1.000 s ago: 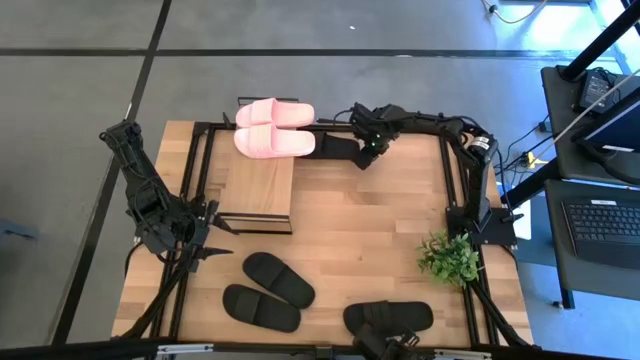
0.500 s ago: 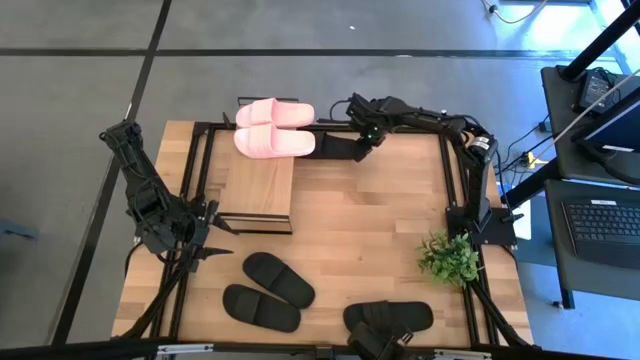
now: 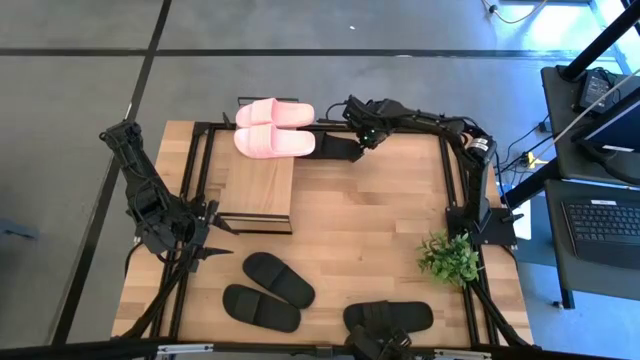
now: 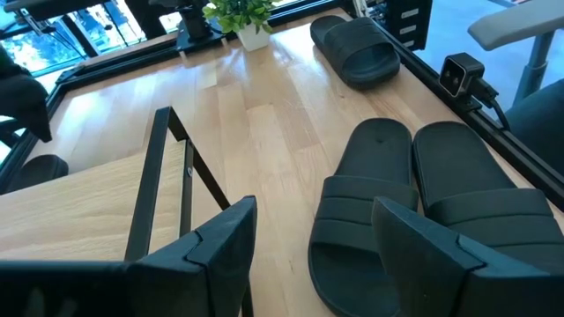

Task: Pick and place slides into the shelf
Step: Put the top right black slide under the shelf

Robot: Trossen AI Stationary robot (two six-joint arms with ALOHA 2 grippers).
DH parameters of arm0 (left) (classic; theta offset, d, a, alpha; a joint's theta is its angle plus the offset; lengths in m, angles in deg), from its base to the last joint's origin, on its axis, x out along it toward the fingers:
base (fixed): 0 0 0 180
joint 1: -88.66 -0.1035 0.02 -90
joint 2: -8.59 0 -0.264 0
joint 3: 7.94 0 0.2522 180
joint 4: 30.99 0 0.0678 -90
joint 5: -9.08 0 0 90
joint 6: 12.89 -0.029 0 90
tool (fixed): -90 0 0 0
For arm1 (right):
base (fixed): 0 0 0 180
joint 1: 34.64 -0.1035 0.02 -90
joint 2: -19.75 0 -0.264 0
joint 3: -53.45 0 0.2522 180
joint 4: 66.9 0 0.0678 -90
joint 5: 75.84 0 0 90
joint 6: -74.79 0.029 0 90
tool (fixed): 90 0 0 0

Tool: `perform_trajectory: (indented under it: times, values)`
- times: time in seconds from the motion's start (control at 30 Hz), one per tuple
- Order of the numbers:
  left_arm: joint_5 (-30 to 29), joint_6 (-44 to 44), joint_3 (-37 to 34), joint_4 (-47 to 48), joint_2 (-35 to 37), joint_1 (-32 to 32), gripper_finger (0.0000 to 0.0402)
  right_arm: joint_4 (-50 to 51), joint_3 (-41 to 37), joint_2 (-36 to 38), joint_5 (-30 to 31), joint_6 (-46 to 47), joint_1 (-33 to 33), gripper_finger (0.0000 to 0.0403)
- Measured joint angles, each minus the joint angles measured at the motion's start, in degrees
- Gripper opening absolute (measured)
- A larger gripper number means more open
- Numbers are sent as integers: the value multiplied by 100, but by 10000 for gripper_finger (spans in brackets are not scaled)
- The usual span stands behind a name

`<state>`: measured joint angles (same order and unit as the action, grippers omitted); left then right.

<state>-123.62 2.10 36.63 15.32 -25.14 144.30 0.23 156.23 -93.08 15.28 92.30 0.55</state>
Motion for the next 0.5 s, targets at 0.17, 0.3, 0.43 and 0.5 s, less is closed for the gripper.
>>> perform_trajectory:
  times: [0.17, 0.3, 0.43, 0.5]
  values:
    - [0, 159, 0, -2, 0, 1, 217, -664, -144, 2, -1274, 466, 311, 283]
    - [2, 295, 0, -2, 1, 0, 217, -841, -212, 2, -1048, 480, 498, 283]
    - [2, 328, 0, -5, 2, 1, 217, -777, -219, 2, -835, 644, 607, 283]
    - [2, 422, 0, -4, -1, 1, 217, -669, -219, -6, -812, 771, 634, 283]
